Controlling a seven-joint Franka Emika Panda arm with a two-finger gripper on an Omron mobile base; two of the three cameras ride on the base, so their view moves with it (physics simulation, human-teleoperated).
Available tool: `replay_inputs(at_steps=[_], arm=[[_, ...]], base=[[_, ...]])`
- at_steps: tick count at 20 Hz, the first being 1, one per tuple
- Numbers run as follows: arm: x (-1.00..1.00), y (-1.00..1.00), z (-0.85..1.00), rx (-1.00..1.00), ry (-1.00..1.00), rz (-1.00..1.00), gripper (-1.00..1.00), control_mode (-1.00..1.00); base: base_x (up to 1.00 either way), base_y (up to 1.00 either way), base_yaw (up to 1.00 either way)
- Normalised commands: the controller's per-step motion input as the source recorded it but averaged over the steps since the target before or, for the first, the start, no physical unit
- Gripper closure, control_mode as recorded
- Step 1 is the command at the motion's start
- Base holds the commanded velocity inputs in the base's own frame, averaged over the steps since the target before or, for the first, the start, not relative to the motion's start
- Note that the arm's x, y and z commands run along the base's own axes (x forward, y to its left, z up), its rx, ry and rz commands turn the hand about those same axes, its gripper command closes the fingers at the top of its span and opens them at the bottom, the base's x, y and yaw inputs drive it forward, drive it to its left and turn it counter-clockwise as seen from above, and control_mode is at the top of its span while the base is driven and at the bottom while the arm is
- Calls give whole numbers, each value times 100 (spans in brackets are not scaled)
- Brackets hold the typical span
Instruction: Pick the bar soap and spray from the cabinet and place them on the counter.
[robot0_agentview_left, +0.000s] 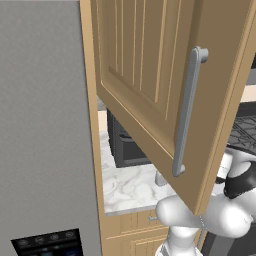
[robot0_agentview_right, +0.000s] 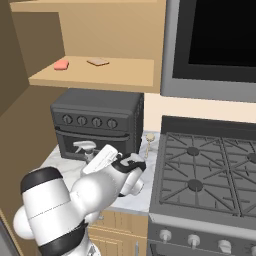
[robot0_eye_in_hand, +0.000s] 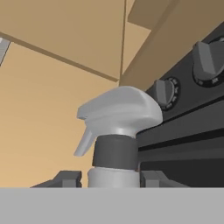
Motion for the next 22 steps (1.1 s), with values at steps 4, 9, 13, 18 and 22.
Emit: replay_inputs(at_steps=[4, 9, 13, 18, 22], arm=[[0, 0, -9, 0, 0, 1, -100, -100], [0, 0, -4, 0, -1, 0, -100, -100], [0, -2, 0, 0, -3, 2, -100, -100], [0, -10, 0, 2, -4, 2, -100, -100], [0, -19, 0, 2, -2, 1, -100, -100]], base=[[0, 0, 0], [0, 0, 0], [0, 0, 0], [0, 0, 0], [0, 0, 0]])
